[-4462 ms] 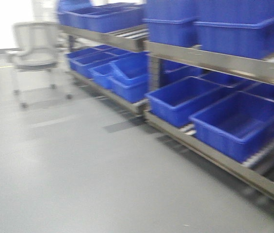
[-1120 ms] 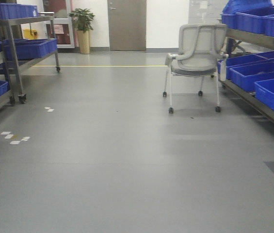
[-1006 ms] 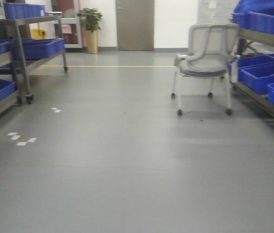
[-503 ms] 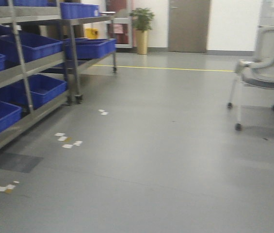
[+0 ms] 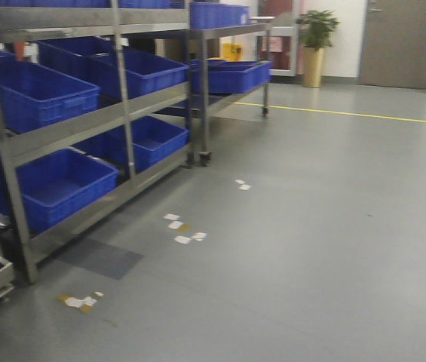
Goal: Sort and place red and blue blocks on shelf
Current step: 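Turn the base toward the shelf of blue bins and approach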
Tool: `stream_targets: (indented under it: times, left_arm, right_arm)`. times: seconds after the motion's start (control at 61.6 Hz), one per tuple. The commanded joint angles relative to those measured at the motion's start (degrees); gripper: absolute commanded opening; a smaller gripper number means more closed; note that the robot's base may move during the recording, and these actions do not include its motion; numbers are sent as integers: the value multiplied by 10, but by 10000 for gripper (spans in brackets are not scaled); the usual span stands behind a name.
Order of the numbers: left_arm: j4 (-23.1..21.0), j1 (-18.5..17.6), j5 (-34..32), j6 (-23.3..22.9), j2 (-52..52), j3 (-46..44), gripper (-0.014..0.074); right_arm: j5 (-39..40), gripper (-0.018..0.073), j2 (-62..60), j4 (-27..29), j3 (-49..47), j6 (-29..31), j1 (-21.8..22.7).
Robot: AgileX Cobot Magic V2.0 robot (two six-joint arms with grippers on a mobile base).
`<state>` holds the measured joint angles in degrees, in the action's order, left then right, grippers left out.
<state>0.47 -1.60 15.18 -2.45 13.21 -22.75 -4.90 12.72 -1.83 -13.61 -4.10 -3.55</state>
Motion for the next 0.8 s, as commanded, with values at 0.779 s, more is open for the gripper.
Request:
stream_targets:
  times: [0.779]
  left_arm:
    - [-5, 0, -53, -4, 5, -16, 132]
  right_arm:
    - [55, 77, 4, 0, -16, 3, 2]
